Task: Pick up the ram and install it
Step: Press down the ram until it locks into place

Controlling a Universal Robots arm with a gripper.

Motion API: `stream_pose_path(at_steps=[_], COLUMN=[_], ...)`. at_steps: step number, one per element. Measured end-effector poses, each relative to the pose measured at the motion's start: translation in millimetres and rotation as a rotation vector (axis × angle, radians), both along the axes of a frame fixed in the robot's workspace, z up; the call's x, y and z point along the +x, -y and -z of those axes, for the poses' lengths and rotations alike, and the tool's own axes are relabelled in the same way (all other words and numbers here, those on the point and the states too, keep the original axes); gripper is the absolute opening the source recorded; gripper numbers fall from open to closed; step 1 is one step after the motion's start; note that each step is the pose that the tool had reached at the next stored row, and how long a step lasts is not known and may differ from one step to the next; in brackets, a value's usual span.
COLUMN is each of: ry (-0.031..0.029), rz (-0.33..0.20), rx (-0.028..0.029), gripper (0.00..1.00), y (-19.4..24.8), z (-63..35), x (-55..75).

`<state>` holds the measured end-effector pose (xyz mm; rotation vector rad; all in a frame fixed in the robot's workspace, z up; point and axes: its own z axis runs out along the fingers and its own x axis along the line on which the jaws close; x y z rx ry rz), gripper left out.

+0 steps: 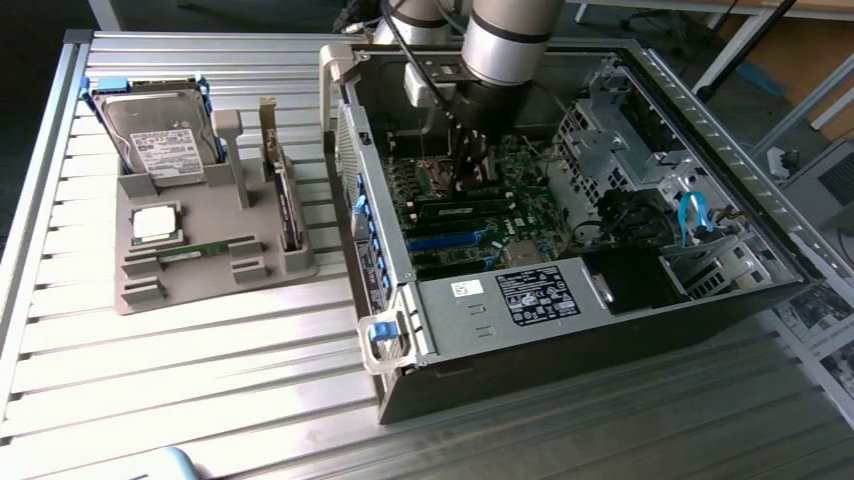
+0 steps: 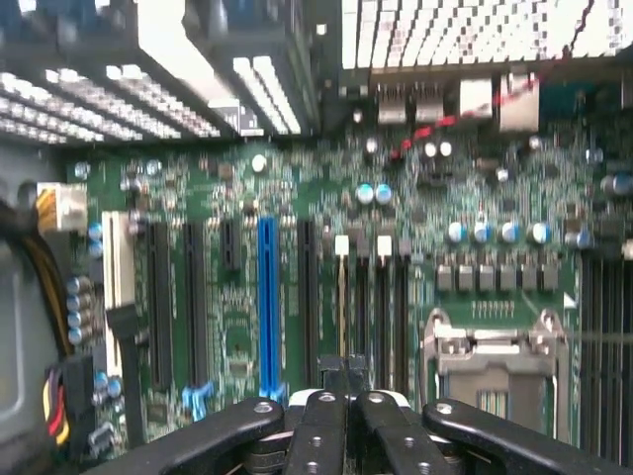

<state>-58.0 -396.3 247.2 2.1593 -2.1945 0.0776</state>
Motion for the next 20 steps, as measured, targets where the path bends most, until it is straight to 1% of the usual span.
stream_pose_path(at_steps=[6,7,9,11,13,15,18,20], ry=[0.0044,0.0046,0.0046,0.0046,0.0045,0.0047,0.0044,0.0046], rz=[0.000,0.000,0.000,0.000,0.000,0.000,0.000,0.000], rx=[0.0007,0.0036,0.0127,0.0181,0.0223,0.0235,0.0214,0.0217], gripper=[0.11,0.11,0.11,0.11,0.11,0.11,0.11,0.11], y=[0.0,0.2,0.3,0.5,0.6,1.2,1.8,2.2], z=[0.0,0.1,0.6,1.0,1.5,2.3,2.6,3.3], x=[-19.4,-21.4,-24.0,-26.6,-29.4,-30.1,-30.2,-30.1])
